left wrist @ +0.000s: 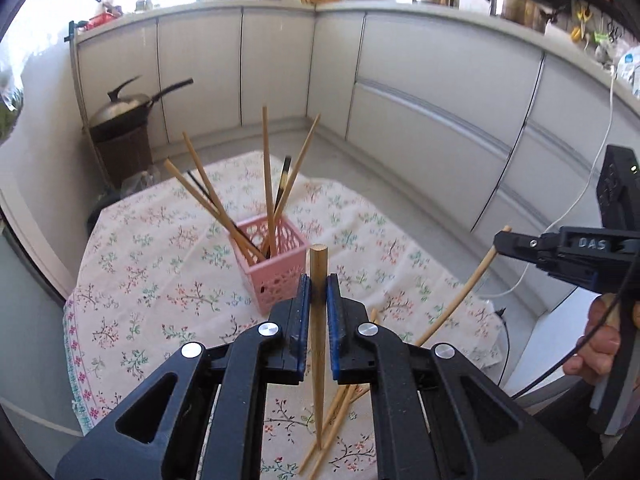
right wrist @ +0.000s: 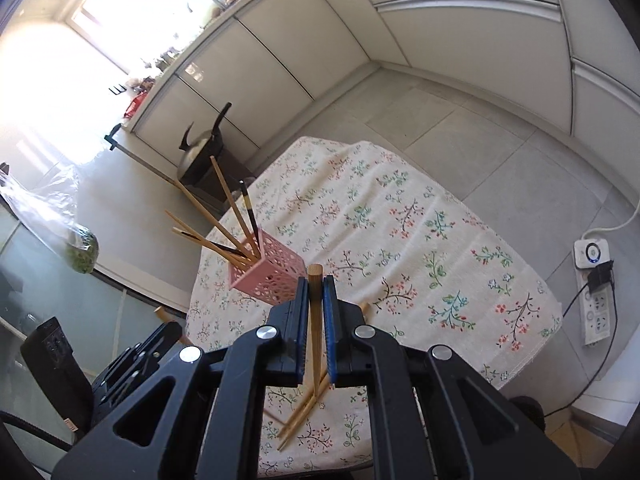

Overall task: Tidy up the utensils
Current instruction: 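Lift the bamboo chopstick upright with the left tool over the pink holder, then lower the chopstick into the pink holder and open the left tool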

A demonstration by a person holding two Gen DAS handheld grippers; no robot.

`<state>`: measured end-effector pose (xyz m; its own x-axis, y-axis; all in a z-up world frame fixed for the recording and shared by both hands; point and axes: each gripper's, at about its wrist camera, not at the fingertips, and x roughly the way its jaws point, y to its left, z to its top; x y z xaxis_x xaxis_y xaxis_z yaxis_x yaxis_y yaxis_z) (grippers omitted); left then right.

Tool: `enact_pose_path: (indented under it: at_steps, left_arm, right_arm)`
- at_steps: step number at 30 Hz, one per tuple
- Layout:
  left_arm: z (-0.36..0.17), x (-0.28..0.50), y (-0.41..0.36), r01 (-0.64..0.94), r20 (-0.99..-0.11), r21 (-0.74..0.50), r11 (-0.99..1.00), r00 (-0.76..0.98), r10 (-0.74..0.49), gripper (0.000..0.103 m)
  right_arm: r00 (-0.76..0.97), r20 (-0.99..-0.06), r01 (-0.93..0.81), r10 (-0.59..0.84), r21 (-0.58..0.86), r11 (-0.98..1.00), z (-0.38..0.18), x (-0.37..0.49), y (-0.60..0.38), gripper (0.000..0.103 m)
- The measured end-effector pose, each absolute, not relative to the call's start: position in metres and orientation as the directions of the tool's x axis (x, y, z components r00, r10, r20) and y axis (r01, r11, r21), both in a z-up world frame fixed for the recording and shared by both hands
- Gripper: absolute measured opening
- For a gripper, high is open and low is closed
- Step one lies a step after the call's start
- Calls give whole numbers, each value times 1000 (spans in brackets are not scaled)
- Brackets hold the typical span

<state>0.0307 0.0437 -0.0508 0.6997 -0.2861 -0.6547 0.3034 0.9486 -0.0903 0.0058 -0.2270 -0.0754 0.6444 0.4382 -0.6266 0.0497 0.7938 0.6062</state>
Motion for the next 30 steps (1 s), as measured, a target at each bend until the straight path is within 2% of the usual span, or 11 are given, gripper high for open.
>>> enact_pose_path:
  at_steps: [11, 19, 24, 30]
  left_arm:
    - [9, 44, 53, 288, -515, -171, 942, 790, -334, 8]
    - [80, 56, 68, 179, -349, -170, 969, 909, -229, 8]
    - [92, 65, 75, 139, -304, -165, 976, 935, -184, 8]
    - [79, 83, 86, 83, -323, -170, 982, 937, -135, 8]
  right_arm:
    - [719, -548, 63, 427, 663, 746, -52, 8, -256, 8]
    - [714, -545, 57, 439, 671, 740, -52, 13, -256, 8]
    - [704, -556, 62, 442, 668, 742, -57, 17, -254, 8]
    - [693, -565, 60, 448, 665, 744, -60, 22, -247, 8]
